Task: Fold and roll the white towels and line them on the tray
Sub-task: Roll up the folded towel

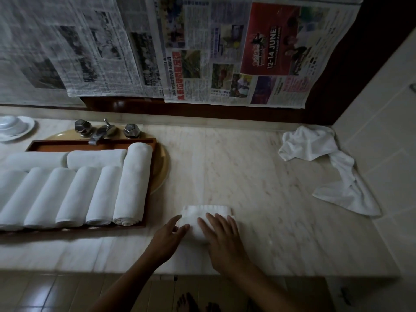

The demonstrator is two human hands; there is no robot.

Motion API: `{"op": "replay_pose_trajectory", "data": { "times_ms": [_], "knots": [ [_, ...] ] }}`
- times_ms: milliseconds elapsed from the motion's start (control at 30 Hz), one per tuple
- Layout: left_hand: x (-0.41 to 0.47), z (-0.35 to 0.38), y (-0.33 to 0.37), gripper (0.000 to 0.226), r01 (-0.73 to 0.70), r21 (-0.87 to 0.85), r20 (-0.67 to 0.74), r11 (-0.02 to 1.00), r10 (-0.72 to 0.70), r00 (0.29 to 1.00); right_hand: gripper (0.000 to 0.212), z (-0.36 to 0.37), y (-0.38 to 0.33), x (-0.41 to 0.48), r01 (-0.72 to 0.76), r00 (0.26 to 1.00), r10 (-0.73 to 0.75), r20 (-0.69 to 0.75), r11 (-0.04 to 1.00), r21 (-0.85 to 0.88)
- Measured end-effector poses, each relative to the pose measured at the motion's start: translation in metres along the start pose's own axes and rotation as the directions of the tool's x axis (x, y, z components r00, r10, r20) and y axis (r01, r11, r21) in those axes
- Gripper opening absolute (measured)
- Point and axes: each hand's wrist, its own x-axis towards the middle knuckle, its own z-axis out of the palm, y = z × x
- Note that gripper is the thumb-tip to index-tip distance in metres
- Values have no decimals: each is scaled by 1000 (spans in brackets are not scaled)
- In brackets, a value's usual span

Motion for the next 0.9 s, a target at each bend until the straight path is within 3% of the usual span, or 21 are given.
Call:
{"op": "replay_pose_trajectory", "data": {
  "times_ms": [233, 367, 500, 633, 733, 800, 900],
  "knots": [
    [-1, -2, 5, 39, -37, 21, -21, 999, 37, 999, 95, -26, 21, 51, 103, 983, -92, 161, 993, -65],
    [0, 4, 10, 45, 7, -4, -65, 1000, -7, 998, 100, -39, 25, 76, 137, 958, -103, 269, 984, -111],
    [7, 11, 6, 53, 108, -221, -80, 969, -128, 989, 93, -51, 23, 89, 148, 941, -96, 324, 979, -140],
    [5, 20, 7, 57, 194, -501, 2, 843, -223, 975, 81, -56, 18, 90, 113, 922, -77, 379, 991, -73],
    [2, 28, 5, 90, 236, -745, 83, 624, -265, 961, 75, -59, 13, 79, 41, 890, -64, 452, 997, 60],
    [0, 32, 3, 101, 256, -808, 106, 531, -296, 949, 76, -61, 10, 64, -14, 874, -64, 482, 988, 157],
    [-6, 38, 2, 95, 255, -823, 120, 507, -284, 951, 77, -60, 6, 36, -66, 875, -82, 478, 956, 285]
  ]
}}
